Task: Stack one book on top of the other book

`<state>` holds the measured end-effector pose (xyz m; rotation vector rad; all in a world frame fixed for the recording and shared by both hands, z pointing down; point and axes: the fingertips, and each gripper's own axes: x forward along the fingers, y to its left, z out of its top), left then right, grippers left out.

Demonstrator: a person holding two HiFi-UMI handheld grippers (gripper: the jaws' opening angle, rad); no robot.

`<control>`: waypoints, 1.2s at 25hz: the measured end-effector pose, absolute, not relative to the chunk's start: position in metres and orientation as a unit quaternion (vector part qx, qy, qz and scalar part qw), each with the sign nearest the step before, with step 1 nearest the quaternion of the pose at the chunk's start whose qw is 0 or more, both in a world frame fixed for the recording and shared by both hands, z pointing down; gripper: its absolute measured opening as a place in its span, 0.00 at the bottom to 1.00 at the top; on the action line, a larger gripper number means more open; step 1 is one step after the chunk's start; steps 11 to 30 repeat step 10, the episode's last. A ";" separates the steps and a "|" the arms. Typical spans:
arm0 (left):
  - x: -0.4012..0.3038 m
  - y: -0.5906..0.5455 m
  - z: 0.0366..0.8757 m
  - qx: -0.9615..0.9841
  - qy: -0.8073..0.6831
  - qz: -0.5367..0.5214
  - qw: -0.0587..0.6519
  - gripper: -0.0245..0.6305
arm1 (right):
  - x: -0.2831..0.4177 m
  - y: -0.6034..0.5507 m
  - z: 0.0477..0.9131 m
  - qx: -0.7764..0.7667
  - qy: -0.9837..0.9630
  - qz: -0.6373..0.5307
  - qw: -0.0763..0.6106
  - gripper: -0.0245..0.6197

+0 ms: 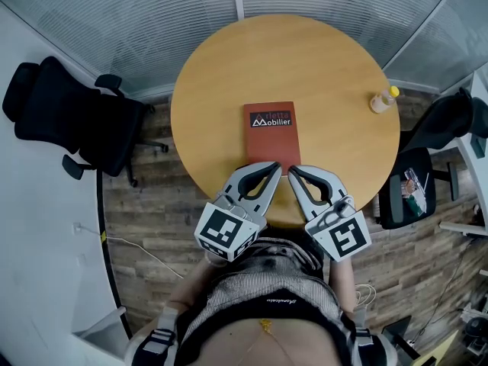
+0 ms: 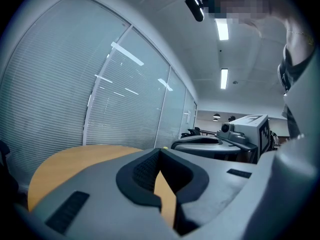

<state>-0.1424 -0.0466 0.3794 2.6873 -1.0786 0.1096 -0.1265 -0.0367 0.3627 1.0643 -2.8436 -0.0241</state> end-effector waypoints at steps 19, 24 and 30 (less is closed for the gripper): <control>-0.143 -0.049 0.382 0.918 -0.375 0.042 0.122 0.07 | -0.123 -0.039 0.363 0.351 -0.935 -0.006 0.052 0.08; -0.143 -0.049 0.382 0.918 -0.375 0.042 0.122 0.07 | -0.123 -0.039 0.363 0.351 -0.935 -0.006 0.052 0.08; -0.143 -0.049 0.382 0.918 -0.375 0.042 0.122 0.07 | -0.123 -0.039 0.363 0.351 -0.935 -0.006 0.052 0.08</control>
